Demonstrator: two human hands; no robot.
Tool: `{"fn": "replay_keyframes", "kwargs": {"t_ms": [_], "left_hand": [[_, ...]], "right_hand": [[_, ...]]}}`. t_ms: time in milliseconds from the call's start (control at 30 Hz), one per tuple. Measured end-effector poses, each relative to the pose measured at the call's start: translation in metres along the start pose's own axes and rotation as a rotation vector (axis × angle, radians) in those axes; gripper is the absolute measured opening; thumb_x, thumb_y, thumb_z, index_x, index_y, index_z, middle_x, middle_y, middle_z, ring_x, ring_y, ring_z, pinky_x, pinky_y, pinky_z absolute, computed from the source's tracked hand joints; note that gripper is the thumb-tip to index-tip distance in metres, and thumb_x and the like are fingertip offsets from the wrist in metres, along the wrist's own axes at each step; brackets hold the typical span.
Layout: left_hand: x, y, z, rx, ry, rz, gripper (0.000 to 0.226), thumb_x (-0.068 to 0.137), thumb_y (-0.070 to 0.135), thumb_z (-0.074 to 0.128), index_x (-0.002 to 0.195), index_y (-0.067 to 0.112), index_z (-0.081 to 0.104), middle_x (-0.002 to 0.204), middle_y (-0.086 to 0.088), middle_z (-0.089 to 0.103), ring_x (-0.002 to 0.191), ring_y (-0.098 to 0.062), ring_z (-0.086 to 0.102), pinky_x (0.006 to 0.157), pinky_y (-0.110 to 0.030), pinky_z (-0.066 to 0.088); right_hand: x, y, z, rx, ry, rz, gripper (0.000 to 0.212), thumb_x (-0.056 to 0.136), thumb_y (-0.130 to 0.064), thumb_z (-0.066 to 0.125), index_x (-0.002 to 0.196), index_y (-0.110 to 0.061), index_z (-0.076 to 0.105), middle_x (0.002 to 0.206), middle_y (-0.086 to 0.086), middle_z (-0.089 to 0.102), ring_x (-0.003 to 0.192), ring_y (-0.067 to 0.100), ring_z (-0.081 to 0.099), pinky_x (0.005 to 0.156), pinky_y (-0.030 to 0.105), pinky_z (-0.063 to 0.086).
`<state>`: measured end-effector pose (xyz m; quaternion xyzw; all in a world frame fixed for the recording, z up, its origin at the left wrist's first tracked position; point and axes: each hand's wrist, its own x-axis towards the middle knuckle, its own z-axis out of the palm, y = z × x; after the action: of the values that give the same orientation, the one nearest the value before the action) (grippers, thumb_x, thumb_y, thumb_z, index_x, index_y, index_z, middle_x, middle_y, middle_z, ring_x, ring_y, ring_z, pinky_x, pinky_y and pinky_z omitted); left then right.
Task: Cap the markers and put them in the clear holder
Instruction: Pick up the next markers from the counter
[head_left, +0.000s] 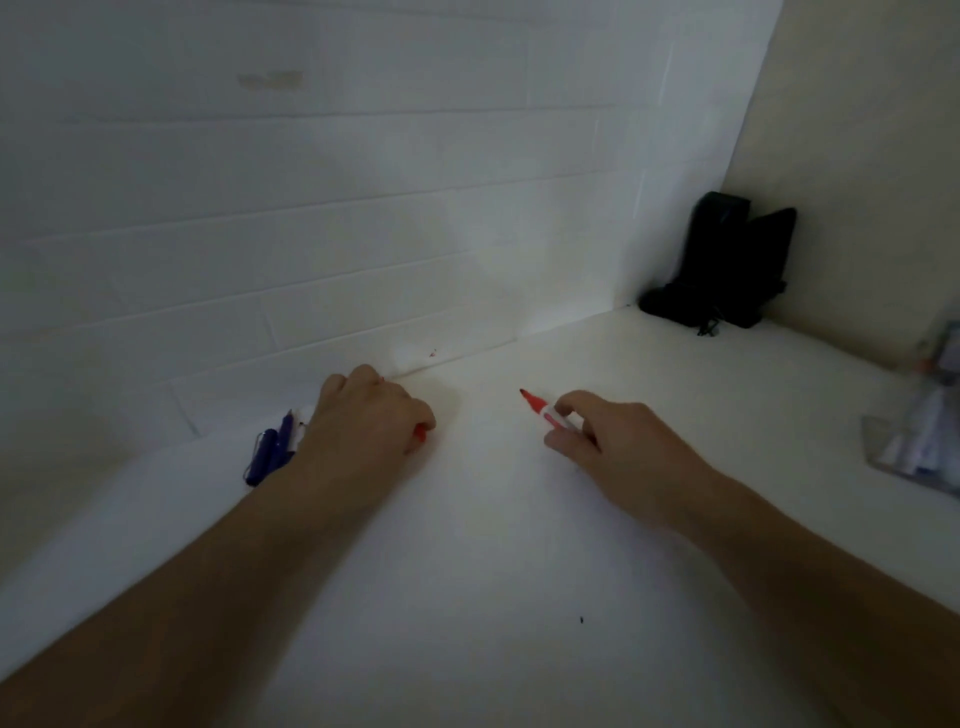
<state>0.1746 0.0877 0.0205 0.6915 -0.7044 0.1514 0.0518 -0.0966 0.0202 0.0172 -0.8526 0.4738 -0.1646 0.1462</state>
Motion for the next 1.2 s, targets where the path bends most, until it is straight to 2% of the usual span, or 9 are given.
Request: {"fn": "replay_keyframes", "kwargs": {"t_ms": [67, 167, 267, 333, 567, 767, 1000, 1100, 1200], "left_hand": [[0.008, 0.013, -0.004, -0.228, 0.028, -0.003, 0.019, 0.097, 0.027, 0.062, 0.108, 0.038, 0.071, 0.101, 0.014, 0.070, 0.095, -0.015, 0.055, 0.083, -0.033, 0.039], [0.014, 0.036, -0.015, -0.855, 0.016, -0.123, 0.026, 0.093, 0.012, 0.067, 0.098, 0.037, 0.069, 0.098, 0.019, 0.070, 0.090, -0.002, 0.066, 0.082, -0.022, 0.049], [0.019, 0.060, -0.015, -1.080, -0.007, -0.128, 0.026, 0.090, 0.003, 0.066, 0.095, 0.029, 0.066, 0.102, 0.012, 0.070, 0.084, -0.013, 0.071, 0.071, -0.036, 0.056], [0.020, 0.072, -0.007, -1.159, 0.000, -0.178, 0.027, 0.087, 0.001, 0.069, 0.092, 0.028, 0.067, 0.097, 0.007, 0.074, 0.076, -0.009, 0.071, 0.063, -0.034, 0.053], [0.021, 0.079, 0.006, -1.011, 0.071, -0.301, 0.023, 0.081, 0.014, 0.077, 0.090, 0.034, 0.070, 0.087, 0.015, 0.076, 0.082, 0.005, 0.068, 0.074, -0.016, 0.048], [0.021, 0.083, 0.004, -0.926, 0.042, -0.249, 0.024, 0.083, 0.017, 0.078, 0.100, 0.034, 0.072, 0.084, 0.021, 0.069, 0.078, 0.017, 0.061, 0.070, 0.003, 0.040], [0.021, 0.087, 0.008, -0.772, 0.063, -0.129, 0.027, 0.083, 0.029, 0.079, 0.109, 0.034, 0.076, 0.104, 0.013, 0.071, 0.089, 0.003, 0.058, 0.078, 0.004, 0.034], [0.021, 0.090, 0.010, -0.742, 0.059, -0.096, 0.032, 0.081, 0.036, 0.080, 0.113, 0.034, 0.075, 0.105, 0.014, 0.074, 0.090, 0.006, 0.058, 0.081, 0.003, 0.034], [0.021, 0.089, 0.012, -0.804, 0.053, -0.167, 0.031, 0.076, 0.043, 0.083, 0.105, 0.039, 0.072, 0.091, 0.019, 0.074, 0.084, 0.007, 0.064, 0.081, -0.010, 0.046]], "right_hand": [[-0.010, 0.013, -0.002, 0.098, 0.106, -0.046, 0.030, 0.099, -0.049, 0.053, 0.119, -0.028, 0.060, 0.083, -0.009, 0.063, 0.068, 0.002, 0.055, 0.063, 0.025, 0.041], [-0.017, 0.025, -0.007, 0.231, 0.265, -0.067, 0.024, 0.102, -0.034, 0.055, 0.119, -0.022, 0.065, 0.091, -0.008, 0.065, 0.073, 0.005, 0.060, 0.073, 0.030, 0.049], [-0.015, 0.036, -0.007, 0.276, 0.337, -0.013, 0.024, 0.100, -0.028, 0.059, 0.122, -0.022, 0.068, 0.108, -0.008, 0.067, 0.100, 0.010, 0.060, 0.087, 0.022, 0.040], [-0.012, 0.040, -0.003, 0.261, 0.313, -0.009, 0.025, 0.098, -0.033, 0.062, 0.121, -0.024, 0.071, 0.113, -0.007, 0.068, 0.106, 0.009, 0.059, 0.092, 0.020, 0.039], [-0.007, 0.032, 0.003, 0.162, 0.331, -0.092, 0.017, 0.091, -0.042, 0.070, 0.100, -0.030, 0.078, 0.081, -0.013, 0.063, 0.081, 0.007, 0.058, 0.073, 0.022, 0.046], [-0.002, 0.032, 0.009, 0.113, 0.329, -0.138, 0.020, 0.090, -0.048, 0.067, 0.101, -0.034, 0.077, 0.083, -0.008, 0.067, 0.080, 0.008, 0.058, 0.074, 0.033, 0.051], [0.006, 0.044, 0.020, 0.091, 0.272, -0.115, 0.034, 0.088, -0.066, 0.048, 0.093, -0.042, 0.071, 0.081, -0.011, 0.065, 0.079, 0.009, 0.057, 0.073, 0.037, 0.052], [0.004, 0.039, 0.019, 0.108, 0.288, -0.112, 0.035, 0.087, -0.063, 0.053, 0.097, -0.037, 0.074, 0.082, -0.010, 0.064, 0.077, 0.007, 0.058, 0.072, 0.035, 0.052], [0.000, 0.032, 0.016, 0.162, 0.303, -0.136, 0.029, 0.087, -0.049, 0.070, 0.111, -0.032, 0.073, 0.089, -0.011, 0.065, 0.080, 0.004, 0.059, 0.074, 0.020, 0.048]]}}
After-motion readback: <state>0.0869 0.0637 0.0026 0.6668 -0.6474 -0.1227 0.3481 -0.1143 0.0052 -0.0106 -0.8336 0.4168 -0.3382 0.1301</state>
